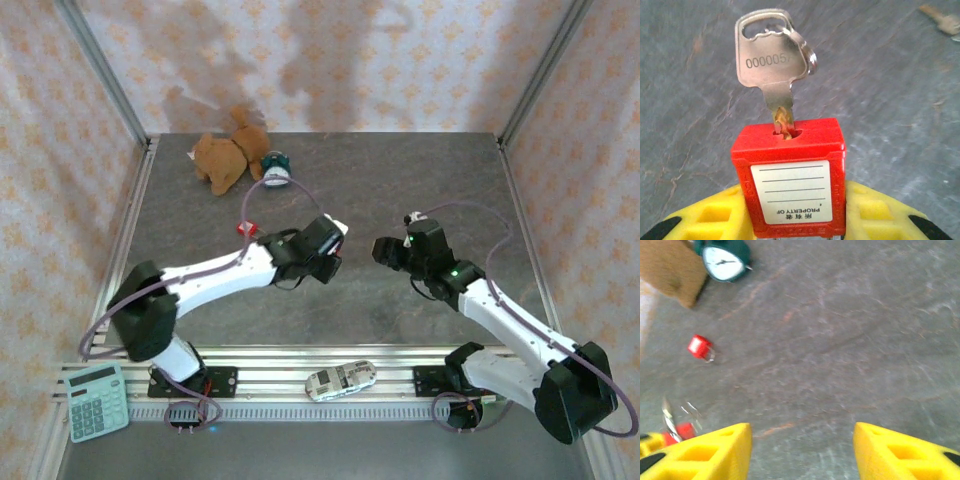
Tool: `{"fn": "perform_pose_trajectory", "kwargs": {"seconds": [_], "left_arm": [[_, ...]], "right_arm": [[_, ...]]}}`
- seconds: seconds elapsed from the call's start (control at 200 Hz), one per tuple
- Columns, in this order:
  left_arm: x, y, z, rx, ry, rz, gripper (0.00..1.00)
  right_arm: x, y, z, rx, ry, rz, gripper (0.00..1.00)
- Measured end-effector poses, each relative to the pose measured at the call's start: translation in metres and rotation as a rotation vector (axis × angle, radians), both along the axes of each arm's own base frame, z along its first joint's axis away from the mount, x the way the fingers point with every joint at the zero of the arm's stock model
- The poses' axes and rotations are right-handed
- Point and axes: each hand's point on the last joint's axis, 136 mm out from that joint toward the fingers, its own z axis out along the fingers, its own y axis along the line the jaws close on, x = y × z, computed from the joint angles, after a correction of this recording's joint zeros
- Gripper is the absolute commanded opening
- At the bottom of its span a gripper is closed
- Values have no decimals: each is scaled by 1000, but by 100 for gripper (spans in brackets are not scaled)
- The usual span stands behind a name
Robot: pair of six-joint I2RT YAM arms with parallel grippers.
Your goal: Unlock with the key
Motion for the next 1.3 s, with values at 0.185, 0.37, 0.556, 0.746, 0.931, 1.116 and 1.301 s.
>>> {"fn": "perform_pose_trajectory", "kwargs": {"seconds": [0.185, 0.37, 0.556, 0.746, 0.931, 1.116, 1.301], "left_arm": [[-19, -4, -17, 14, -77, -95, 31], [-18, -11, -2, -27, -142, -121, 30], [-20, -15, 9, -56, -172, -131, 29], [-21, -15, 7, -55, -171, -133, 28], [-21, -15, 7, -55, -170, -133, 27], [-21, -15, 7, -55, -170, -133, 26], [-21, -15, 8, -56, -170, -133, 26]], "right_arm": [[5, 22, 33, 96, -39, 74, 38], [0, 46, 31, 136, -8, 177, 36], [-10, 65, 20, 136, 28, 262, 33], [-13, 69, 21, 137, 23, 287, 30], [-13, 69, 21, 131, 16, 296, 27], [-14, 67, 26, 130, -4, 288, 32], [-14, 65, 35, 136, -31, 282, 29]]}}
